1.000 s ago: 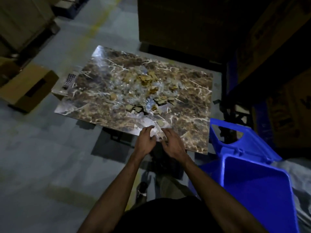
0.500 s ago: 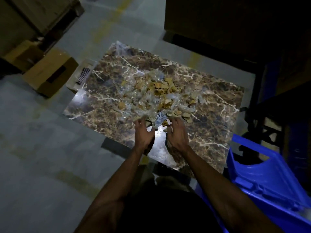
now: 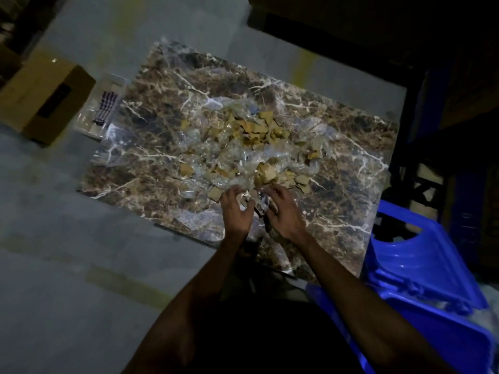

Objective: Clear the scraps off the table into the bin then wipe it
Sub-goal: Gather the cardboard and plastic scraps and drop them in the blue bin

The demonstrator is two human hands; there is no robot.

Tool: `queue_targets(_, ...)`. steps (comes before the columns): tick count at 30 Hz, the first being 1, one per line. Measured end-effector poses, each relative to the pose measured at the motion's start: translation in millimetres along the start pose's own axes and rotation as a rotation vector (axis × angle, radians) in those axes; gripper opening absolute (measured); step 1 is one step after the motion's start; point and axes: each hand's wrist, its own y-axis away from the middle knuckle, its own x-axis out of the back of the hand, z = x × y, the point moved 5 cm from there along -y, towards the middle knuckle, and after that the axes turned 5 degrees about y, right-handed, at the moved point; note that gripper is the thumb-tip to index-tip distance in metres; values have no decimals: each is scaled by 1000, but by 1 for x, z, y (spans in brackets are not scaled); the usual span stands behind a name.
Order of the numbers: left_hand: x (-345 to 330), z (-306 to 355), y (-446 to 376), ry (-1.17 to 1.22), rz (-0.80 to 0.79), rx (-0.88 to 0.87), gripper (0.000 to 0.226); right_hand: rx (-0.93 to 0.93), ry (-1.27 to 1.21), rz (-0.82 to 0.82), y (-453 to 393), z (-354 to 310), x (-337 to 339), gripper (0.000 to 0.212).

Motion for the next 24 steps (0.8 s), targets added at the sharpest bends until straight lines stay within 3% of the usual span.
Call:
queue_targets(4,-11,2,-1,-74,-57,-23,41,-204,-147,318,3,15,25,32)
queue_targets(7,-16,3,0,47,70,-54,41,-428,-233,471,-7,45,36,49)
queue_targets(10,-28,-2,-4,178,98,13,54,-458,-285,398,-23,54,26,57)
queue_targets(15,-54,9,-26,303,-16,-108,54,-346,-373,302,-42,38,-18,59)
queue_targets(21,-65,25,-28,465,103,-58,45,-368,-729,386,-42,-1,-24,48)
queue_targets(24,-59,30,-27,576,170,43,36,-326,-701,435,-39,-9,-12,43)
